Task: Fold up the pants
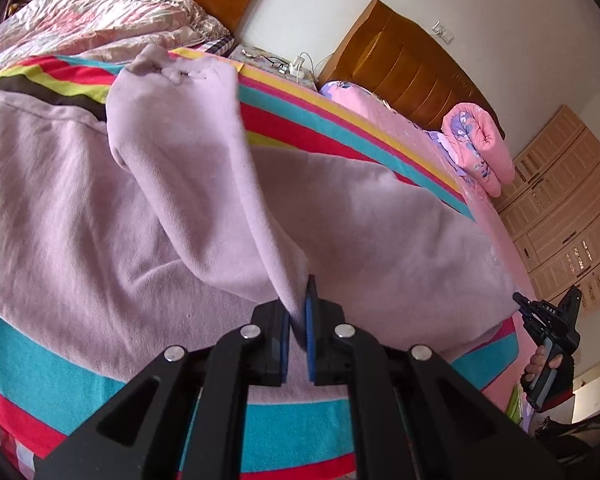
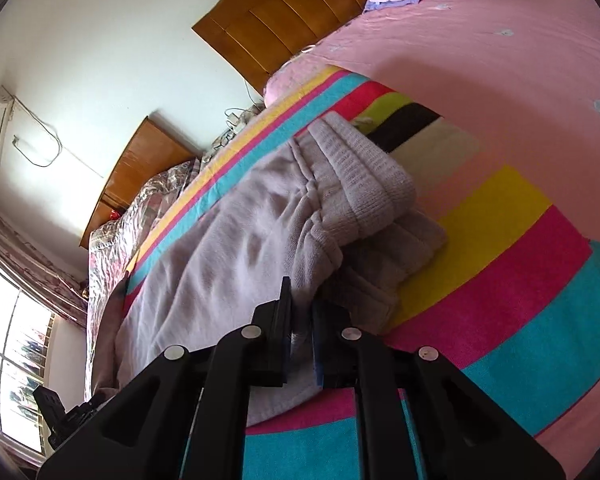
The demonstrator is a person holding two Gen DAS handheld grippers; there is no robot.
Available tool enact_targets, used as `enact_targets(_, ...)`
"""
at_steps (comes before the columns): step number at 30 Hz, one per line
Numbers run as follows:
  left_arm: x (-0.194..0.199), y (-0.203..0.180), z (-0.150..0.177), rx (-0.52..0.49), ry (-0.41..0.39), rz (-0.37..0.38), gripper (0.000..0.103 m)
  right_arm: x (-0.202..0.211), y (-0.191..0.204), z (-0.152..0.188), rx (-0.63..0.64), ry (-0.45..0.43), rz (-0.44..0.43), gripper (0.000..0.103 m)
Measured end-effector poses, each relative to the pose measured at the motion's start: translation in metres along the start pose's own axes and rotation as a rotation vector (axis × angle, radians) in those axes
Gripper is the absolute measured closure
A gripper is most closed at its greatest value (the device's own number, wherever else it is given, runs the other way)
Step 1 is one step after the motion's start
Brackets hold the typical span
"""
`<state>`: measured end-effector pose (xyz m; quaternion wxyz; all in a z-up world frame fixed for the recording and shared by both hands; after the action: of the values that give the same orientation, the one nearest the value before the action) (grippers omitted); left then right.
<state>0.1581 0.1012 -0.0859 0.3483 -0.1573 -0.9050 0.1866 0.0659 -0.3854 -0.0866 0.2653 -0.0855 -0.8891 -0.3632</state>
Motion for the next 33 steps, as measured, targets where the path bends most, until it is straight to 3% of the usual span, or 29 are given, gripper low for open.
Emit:
enact_targets(3,-0.008,0.014,0.017,0.016,0.062,-0.022,0.097,-0.013,-0.021,0.023,-0.020,0.056,0.056,0.095)
enact_targets(5,-0.023,0.028,0.034,0.049,0.107,-0.038,0.096,-0.016,-0.033,0.024,-0.102,0.036,0.002,0.099)
enact_targets(8,-0.019,0.026,0.027,0.036,0.080,-0.034,0.096,-0.012,-0.021,0.018,-0.031,0.032,0.029,0.098)
enact_targets(12,-0.004,0.016,0.017,-0.002,0.055,-0.029,0.096,-0.011,-0.020,0.015,-0.040,0.025,0.027,0.098)
enact_targets(15,-0.013,0.024,0.024,0.017,0.082,-0.043,0.093,-0.015,-0.024,0.022,-0.071,0.012,0.016,0.091)
enact_targets(16,-0.016,0.026,0.027,0.027,0.095,-0.041,0.093,-0.011,-0.022,0.025,-0.086,0.013,0.004,0.085)
enact_targets(18,-0.015,0.021,0.030,0.028,0.095,-0.035,0.092,-0.002,-0.014,0.030,-0.090,0.021,-0.015,0.078)
enact_targets(22,-0.018,0.019,0.030,0.040,0.101,-0.036,0.064,0.000,0.002,0.051,-0.142,0.099,-0.094,0.077)
enact_targets(28,-0.015,0.014,0.027,0.054,0.106,-0.006,0.060,-0.011,0.057,0.097,-0.101,0.203,-0.222,0.077)
enact_targets(33,-0.021,-0.002,0.025,0.004,0.116,-0.013,0.061,-0.025,0.093,0.124,-0.046,0.272,-0.245,0.077)
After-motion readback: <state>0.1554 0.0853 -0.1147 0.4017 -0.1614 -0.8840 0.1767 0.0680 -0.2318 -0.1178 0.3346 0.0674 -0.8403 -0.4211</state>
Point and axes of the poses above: each gripper's, at about its wrist camera, not at the fingertips, and x roughly against the way its jaws point, y to its left, z to its underside, the point moved 5 cm from there along -x, roughly the way its jaws point, and after that the axes turned 11 degrees about -y, right-handed, at the moved point
